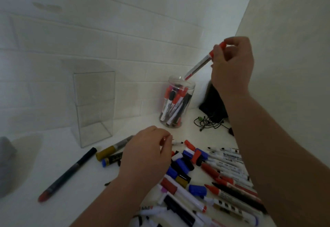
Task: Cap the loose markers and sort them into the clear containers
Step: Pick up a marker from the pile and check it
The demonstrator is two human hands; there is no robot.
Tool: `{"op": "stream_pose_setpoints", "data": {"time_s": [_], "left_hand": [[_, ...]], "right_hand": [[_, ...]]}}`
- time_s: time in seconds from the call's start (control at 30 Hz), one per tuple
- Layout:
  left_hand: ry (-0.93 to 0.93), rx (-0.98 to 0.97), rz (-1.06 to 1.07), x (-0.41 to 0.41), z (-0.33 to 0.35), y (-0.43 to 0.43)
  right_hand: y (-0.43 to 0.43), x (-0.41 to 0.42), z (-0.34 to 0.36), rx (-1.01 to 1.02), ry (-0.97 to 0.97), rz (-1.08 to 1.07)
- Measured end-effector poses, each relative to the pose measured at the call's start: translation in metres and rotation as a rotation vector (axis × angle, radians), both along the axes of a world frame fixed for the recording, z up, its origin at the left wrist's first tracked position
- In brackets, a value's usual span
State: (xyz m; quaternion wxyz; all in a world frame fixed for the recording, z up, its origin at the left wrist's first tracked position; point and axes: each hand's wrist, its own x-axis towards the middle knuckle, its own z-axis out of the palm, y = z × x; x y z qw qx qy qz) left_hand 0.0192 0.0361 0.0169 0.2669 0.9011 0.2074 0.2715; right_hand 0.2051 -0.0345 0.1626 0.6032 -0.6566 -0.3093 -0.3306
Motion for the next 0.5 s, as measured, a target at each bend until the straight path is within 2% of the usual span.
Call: {"op": "stream_pose_setpoints", "data": {"time_s": [0.1, 0.2, 0.3, 0.43, 0.5], "left_hand": [[0.004, -0.002, 0.029, 0.001, 0.0, 0.001], [-0.003, 0.006, 0.047, 0.0, -0.002, 0.001], [-0.038, 0.003, 0.067, 0.0, -0.001, 0.003], [-0.059, -0.011, 0.079, 0.0, 0.001, 0.005], [-0.083, 0.011, 0.095, -0.002, 0.001, 0.005]], "right_hand": [[0.017, 0.025, 0.004, -0.078, -0.074, -0.069], [0.032, 0.04, -0.011, -0.287, -0.052, -0.096], [0.042, 0.049, -0.034, -0.587, 0.001, -0.138], [0.045, 0.051, -0.052, -1.121, -0.014, -0.281], [0.042, 0.05, -0.053, -1.196, -0.08, -0.309]]}}
